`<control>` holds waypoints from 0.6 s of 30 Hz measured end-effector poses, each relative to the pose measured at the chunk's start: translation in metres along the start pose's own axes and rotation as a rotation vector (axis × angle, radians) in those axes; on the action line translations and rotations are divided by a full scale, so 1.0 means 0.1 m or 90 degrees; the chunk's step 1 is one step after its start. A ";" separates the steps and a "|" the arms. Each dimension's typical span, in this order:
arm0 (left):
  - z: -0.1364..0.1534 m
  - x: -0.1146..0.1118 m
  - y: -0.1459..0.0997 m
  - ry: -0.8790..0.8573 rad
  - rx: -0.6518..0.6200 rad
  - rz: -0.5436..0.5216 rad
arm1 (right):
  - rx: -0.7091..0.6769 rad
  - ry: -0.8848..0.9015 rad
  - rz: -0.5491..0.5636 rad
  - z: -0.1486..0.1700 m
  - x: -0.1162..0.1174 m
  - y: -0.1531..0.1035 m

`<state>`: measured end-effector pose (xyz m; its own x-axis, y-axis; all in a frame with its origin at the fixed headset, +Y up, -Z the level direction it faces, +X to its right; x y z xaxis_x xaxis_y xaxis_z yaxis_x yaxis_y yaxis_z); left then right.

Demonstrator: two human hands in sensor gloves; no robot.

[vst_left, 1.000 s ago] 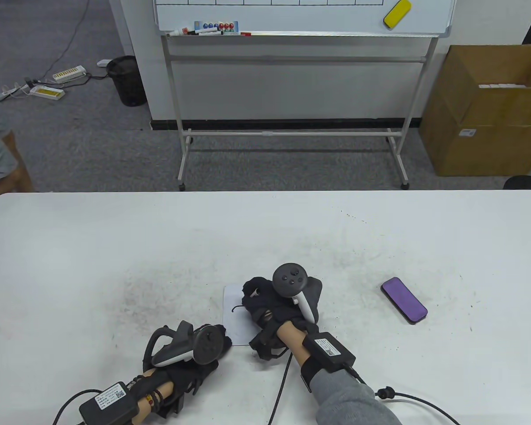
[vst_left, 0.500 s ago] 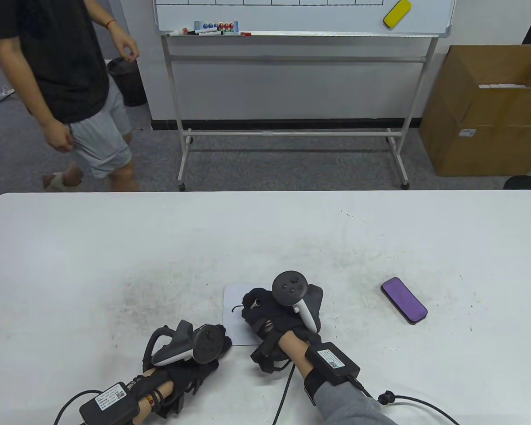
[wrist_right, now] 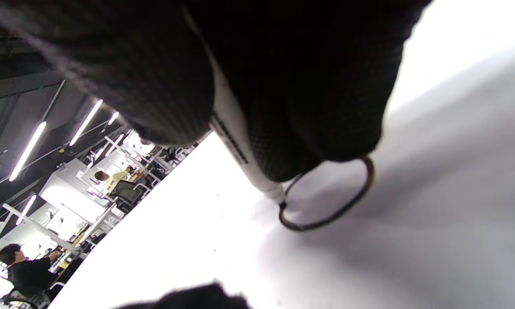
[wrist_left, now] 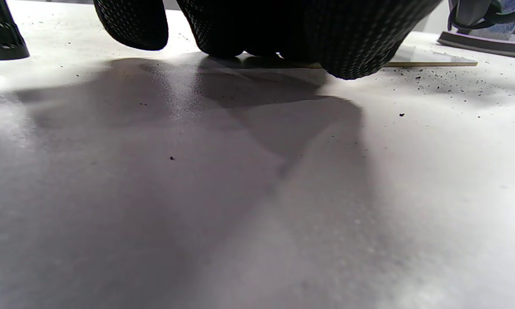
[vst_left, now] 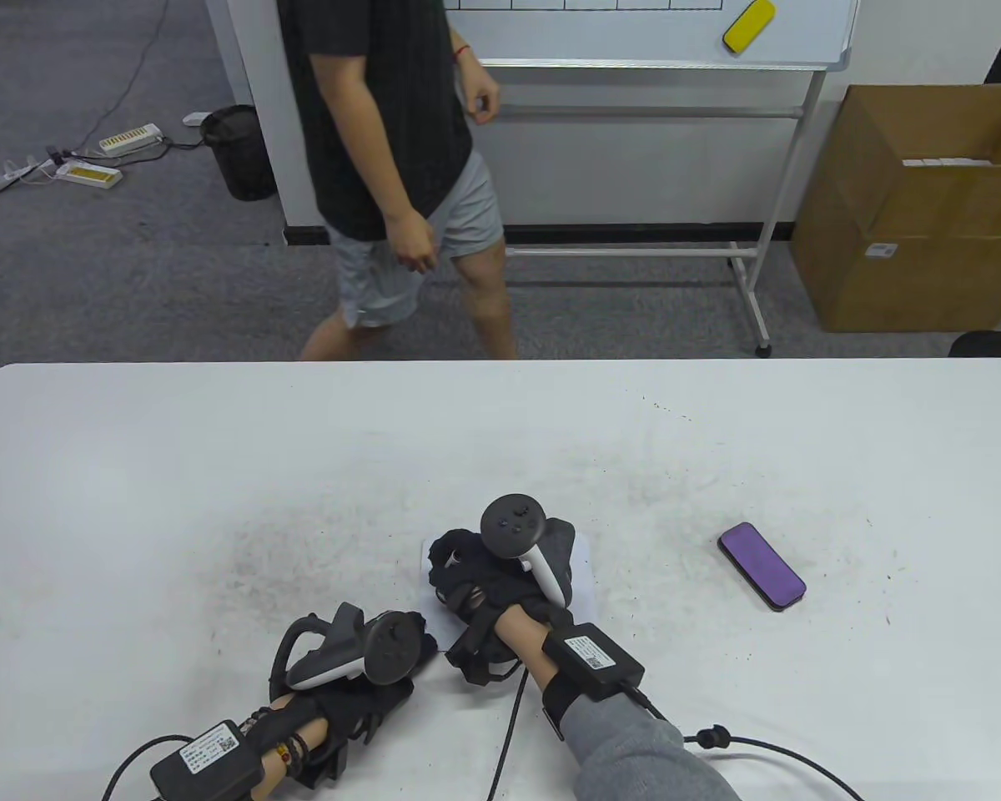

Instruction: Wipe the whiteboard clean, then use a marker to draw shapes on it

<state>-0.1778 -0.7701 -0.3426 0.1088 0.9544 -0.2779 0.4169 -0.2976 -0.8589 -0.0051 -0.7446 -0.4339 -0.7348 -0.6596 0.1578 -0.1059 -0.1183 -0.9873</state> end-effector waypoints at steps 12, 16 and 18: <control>-0.01 0.00 0.00 0.008 0.001 -0.003 | 0.034 0.017 0.069 0.42 -0.48 -0.06; -0.02 0.00 0.00 0.013 0.002 0.004 | 0.034 0.019 0.070 0.50 -0.46 -0.08; -0.02 0.00 0.00 0.012 0.003 0.009 | 0.034 0.013 0.064 0.50 -0.46 -0.09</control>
<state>-0.1760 -0.7703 -0.3416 0.1312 0.9506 -0.2813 0.4107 -0.3104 -0.8573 0.0626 -0.7502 -0.4317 -0.7537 -0.6547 0.0577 0.0043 -0.0927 -0.9957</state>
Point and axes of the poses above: the tracker on the back of each hand, its own z axis roughly to the little-finger side, its own y axis roughly from the wrist to the fingertips, x = y × z, the point moved 1 cm from there along y, roughly from the wrist to the fingertips, and after that the axes turned 2 degrees about y, right-handed, at the moved point
